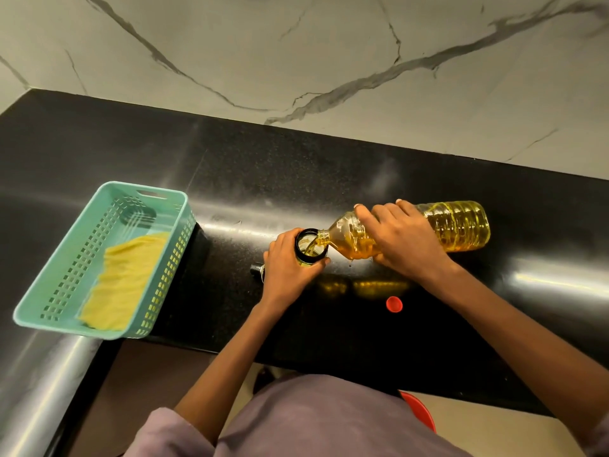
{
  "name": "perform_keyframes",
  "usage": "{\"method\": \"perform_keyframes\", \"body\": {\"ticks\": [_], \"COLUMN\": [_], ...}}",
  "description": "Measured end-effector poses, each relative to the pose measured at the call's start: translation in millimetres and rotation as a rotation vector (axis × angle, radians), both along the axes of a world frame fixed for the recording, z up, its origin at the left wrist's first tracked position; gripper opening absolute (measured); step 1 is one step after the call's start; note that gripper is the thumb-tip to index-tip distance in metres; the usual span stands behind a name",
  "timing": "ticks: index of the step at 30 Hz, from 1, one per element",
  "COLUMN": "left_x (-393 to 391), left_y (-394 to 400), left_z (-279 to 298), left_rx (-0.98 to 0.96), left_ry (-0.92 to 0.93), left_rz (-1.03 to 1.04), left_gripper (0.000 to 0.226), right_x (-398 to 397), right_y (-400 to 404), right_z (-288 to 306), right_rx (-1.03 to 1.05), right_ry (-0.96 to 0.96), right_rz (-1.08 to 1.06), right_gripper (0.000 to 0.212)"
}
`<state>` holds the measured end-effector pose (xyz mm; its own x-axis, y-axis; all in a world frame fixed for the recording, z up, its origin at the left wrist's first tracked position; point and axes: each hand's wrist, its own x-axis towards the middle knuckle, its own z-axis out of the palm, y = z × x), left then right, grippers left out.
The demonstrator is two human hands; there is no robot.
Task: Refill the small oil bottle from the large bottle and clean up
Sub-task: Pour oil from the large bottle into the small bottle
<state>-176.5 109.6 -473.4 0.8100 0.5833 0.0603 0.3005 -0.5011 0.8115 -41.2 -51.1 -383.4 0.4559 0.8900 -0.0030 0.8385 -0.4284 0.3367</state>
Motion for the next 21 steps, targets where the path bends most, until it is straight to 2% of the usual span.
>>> {"method": "perform_keyframes", "body": {"ticks": [12, 21], "left_x": [-0.1, 0.0], "left_y": [0.3, 0.4], "left_z": [0.0, 0.8], "left_rx": [0.006, 0.007], "left_ry": [0.017, 0.026], "left_rz": [-0.003, -0.005], "left_gripper": [0.065, 0.064], "right_x": [1.3, 2.9], "right_y": [3.3, 3.9], "right_z": [5.7, 7.0], "right_rx": [-0.031, -0.025], "right_ry": [-0.029, -0.038], "right_rz": [0.022, 0.033], "right_gripper": [0.088, 0.092]}}
